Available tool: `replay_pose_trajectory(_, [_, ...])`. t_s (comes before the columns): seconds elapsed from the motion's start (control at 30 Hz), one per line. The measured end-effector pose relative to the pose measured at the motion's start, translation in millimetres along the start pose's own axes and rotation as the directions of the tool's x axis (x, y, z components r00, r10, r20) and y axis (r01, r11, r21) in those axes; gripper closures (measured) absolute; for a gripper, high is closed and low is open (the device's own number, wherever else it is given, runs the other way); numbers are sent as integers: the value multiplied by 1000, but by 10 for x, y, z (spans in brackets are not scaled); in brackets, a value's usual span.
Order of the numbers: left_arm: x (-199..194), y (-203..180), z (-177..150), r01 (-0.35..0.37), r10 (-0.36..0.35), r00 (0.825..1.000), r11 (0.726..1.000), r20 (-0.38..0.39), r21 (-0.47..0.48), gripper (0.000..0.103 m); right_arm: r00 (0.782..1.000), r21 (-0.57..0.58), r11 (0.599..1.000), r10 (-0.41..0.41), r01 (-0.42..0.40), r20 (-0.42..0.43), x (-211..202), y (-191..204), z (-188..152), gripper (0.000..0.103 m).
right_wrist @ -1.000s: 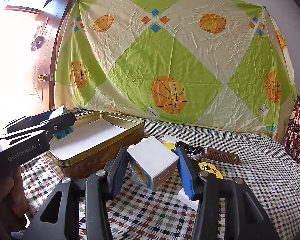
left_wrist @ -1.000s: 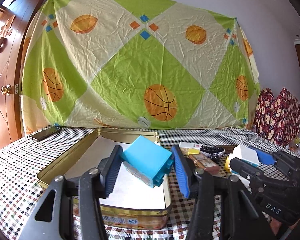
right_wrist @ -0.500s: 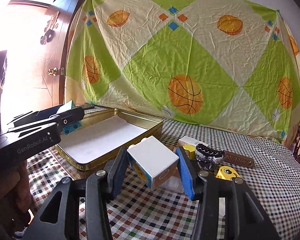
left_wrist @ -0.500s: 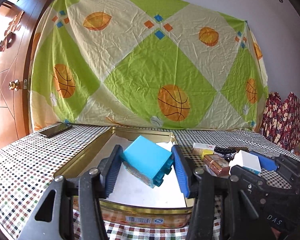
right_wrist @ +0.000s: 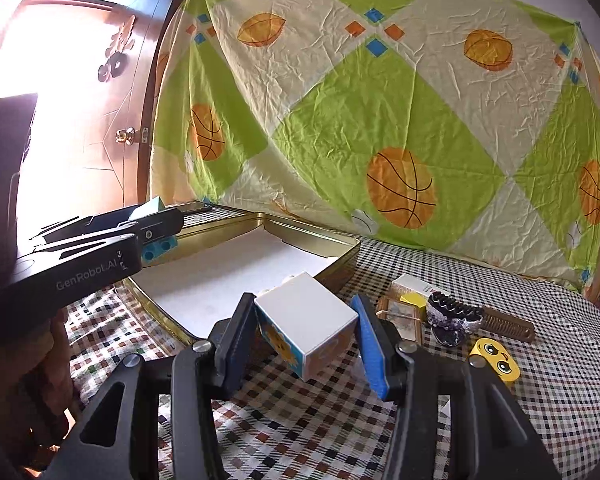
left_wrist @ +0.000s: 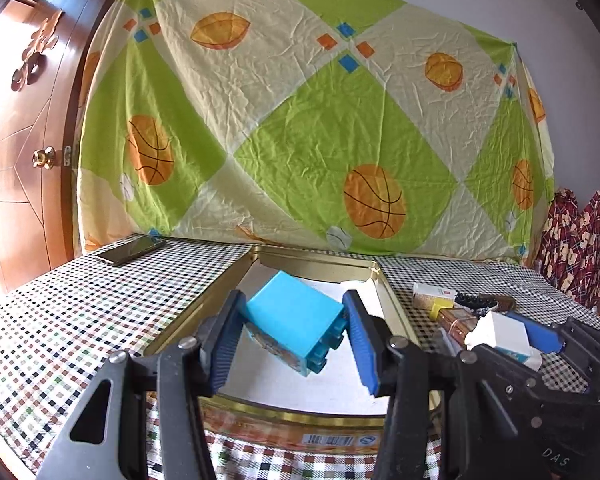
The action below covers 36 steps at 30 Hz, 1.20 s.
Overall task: Organize rigid objects
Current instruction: 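Lower the blue block and white cube into the tin and open both tools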
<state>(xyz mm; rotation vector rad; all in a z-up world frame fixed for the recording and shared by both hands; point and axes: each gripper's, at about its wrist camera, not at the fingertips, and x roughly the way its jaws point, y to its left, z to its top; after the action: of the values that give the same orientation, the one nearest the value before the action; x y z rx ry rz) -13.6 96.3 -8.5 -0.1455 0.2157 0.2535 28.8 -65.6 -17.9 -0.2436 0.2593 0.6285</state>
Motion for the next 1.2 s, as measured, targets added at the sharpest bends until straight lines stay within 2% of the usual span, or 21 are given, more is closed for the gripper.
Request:
replay_pose_trajectory(0.2, [36, 137, 1, -5, 5, 1000, 1000, -26, -23, 53, 1000, -13, 1000, 23, -23, -10, 44, 103, 37, 52])
replay_pose_trajectory(0.37, [78, 155, 22, -8, 8, 999, 1000, -46, -6, 53, 998, -26, 998, 50, -51, -26, 93, 180, 76, 52])
replay_pose_trajectory(0.57, [188, 192, 145, 14, -12, 994, 1000, -108, 18, 53, 993, -6, 995, 101, -101, -68, 217, 217, 209, 52])
replay_pose_trajectory(0.67, [295, 205, 244, 42, -37, 986, 999, -163, 29, 53, 986, 39, 990, 139, -136, -93, 323, 166, 355, 52])
replay_pose_trajectory(0.87, [630, 193, 389, 70, -53, 965, 996, -255, 59, 53, 977, 55, 988, 152, -145, -152, 727, 84, 603, 52])
replay_pose_trajectory(1.0, [901, 179, 456, 69, -38, 946, 994, -323, 83, 53, 970, 67, 989, 140, -129, -197, 1079, -6, 677, 52])
replay_pose_trajectory(1.2, [1205, 160, 543, 42, 22, 917, 988, -398, 151, 53, 951, 81, 988, 146, -129, -274, 1513, -60, 686, 52])
